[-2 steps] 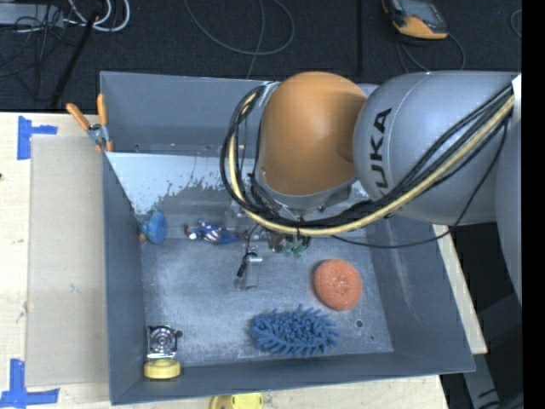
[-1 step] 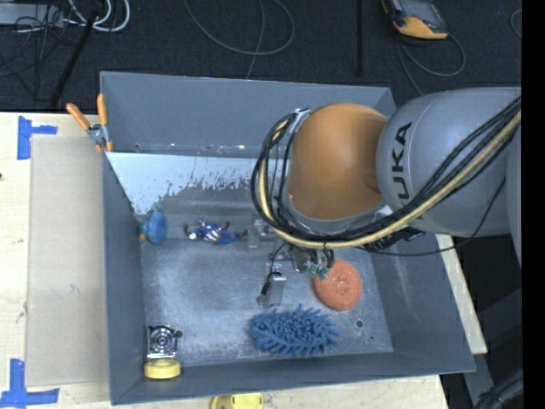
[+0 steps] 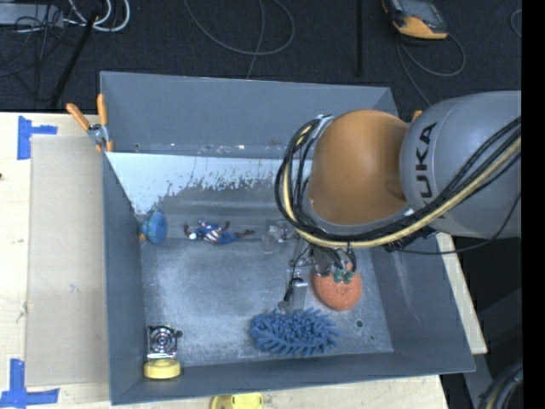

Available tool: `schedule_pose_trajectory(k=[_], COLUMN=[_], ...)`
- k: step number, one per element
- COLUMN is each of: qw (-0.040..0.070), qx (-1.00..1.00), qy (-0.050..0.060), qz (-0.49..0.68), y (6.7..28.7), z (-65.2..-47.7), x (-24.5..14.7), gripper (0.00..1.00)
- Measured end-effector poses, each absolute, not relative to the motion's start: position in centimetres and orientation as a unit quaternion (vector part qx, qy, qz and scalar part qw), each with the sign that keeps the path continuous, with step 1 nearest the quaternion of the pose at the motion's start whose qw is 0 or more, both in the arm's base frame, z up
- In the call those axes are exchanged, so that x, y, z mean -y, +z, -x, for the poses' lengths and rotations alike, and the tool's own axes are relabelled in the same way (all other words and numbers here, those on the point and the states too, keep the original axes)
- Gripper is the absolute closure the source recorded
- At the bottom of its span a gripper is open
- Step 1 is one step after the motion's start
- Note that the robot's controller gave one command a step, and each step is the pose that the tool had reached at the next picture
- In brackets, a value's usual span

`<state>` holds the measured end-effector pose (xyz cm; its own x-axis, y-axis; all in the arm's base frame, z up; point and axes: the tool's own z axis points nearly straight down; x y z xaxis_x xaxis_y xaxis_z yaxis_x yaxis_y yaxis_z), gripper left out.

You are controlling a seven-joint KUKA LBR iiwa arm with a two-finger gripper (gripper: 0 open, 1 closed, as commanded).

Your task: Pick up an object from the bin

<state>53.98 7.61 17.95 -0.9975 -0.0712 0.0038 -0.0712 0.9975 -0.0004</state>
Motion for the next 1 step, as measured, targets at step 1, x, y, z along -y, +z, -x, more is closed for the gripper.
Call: schedule_pose_trajectory(k=[1], qw=[-0.001], qx=[0.999], qy=[0.000], qz=[-0.044], y=[13.90], z=[-51.16], x=[-6.07], gripper=[0.00])
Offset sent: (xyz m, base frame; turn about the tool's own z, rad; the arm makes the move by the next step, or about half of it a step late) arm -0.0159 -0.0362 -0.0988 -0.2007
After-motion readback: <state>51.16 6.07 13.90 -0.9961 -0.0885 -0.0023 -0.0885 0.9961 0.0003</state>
